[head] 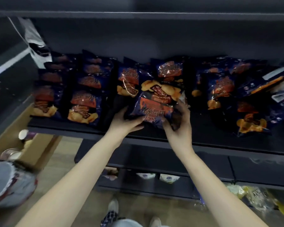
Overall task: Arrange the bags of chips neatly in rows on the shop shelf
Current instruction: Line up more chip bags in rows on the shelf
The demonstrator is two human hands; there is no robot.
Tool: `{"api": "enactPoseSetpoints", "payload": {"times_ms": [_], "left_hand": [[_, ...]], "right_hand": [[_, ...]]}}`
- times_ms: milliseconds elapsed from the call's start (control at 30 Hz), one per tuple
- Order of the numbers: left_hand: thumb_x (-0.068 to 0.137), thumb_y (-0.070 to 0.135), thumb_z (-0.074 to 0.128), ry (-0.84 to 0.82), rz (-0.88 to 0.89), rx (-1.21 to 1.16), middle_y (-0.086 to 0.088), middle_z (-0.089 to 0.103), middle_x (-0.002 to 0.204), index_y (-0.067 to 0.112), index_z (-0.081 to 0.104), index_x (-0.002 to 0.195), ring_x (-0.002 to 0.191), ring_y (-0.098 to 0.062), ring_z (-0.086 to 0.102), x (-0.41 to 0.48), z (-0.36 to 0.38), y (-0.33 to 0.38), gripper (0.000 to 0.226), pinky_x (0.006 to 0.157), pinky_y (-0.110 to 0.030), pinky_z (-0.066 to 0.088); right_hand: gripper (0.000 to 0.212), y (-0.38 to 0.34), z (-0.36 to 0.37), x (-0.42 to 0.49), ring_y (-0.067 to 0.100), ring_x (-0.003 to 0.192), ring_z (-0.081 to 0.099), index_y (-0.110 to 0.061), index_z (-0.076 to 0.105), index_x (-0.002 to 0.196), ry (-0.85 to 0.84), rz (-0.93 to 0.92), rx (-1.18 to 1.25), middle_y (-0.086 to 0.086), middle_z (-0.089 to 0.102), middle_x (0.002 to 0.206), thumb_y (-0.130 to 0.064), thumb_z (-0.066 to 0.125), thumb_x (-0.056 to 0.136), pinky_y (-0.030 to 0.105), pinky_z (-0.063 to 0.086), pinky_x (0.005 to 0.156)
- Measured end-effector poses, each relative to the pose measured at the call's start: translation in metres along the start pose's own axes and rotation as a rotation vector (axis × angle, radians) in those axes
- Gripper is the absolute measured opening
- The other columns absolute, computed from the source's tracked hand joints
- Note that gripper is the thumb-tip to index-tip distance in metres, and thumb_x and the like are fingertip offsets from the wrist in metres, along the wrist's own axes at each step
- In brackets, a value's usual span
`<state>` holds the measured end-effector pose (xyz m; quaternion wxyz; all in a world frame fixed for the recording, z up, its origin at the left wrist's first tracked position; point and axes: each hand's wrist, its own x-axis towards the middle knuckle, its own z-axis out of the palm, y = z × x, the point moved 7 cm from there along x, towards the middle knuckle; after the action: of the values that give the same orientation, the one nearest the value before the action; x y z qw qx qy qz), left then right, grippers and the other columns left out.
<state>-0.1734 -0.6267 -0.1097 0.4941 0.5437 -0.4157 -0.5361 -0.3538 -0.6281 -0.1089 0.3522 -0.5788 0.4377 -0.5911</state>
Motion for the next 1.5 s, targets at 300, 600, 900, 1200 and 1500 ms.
{"api": "enactPoseSetpoints", "payload": {"times_ms": [300,600,900,1200,1500], "left_hand": [[0.079,0.011,0.072,-0.206,0.091,1.000,0.016,0.058,0.089,0.029,0.052,0.117,0.062,0.000,0.060,0.010,-0.051,0.108,0.047,0.055,-0.011,0.050],[0.081,0.017,0.067,-0.328,0.489,1.606,0.011,0.044,0.073,0.026,0.047,0.113,0.064,-0.009,0.048,0.035,-0.015,0.139,0.039,0.053,-0.027,0.036],[0.086,0.009,0.058,-0.021,0.958,1.307,0.002,0.061,0.098,0.021,0.041,0.133,0.092,-0.019,0.057,0.028,-0.037,0.160,0.052,0.068,-0.033,0.051],[0.086,0.034,0.043,-0.028,0.783,1.342,-0.006,0.057,0.117,0.018,0.050,0.122,0.103,-0.028,0.057,0.020,-0.031,0.024,0.040,0.078,-0.041,0.053],[0.084,0.052,0.007,-0.238,0.465,1.461,-0.003,0.027,0.152,0.024,0.032,0.143,0.139,-0.028,0.023,0.037,-0.028,-0.047,0.071,0.110,-0.041,0.022]], "right_hand": [[0.041,-0.112,0.025,0.045,0.024,0.116,0.044,-0.010,0.058,0.120,-0.066,-0.601,-0.526,0.015,0.051,0.121,-0.027,0.062,0.083,0.030,0.035,0.100],[0.052,-0.061,0.099,0.066,0.015,0.095,0.061,-0.021,0.051,0.120,-0.799,-0.019,-0.800,-0.002,0.064,0.106,-0.039,0.072,0.076,0.034,0.051,0.083],[0.056,-0.024,0.079,0.097,0.012,0.103,0.056,-0.016,0.053,0.124,-0.385,0.133,-0.454,-0.002,0.063,0.113,-0.033,0.075,0.076,0.025,0.045,0.089],[0.044,0.026,0.077,0.092,0.017,0.107,0.060,-0.017,0.050,0.118,0.027,0.394,0.027,-0.003,0.064,0.109,-0.020,0.073,0.081,0.040,0.048,0.097],[0.038,0.044,0.099,0.091,0.013,0.088,0.059,-0.009,0.046,0.110,0.034,0.298,-0.158,-0.001,0.061,0.097,-0.016,0.071,0.082,0.029,0.046,0.079]]}}
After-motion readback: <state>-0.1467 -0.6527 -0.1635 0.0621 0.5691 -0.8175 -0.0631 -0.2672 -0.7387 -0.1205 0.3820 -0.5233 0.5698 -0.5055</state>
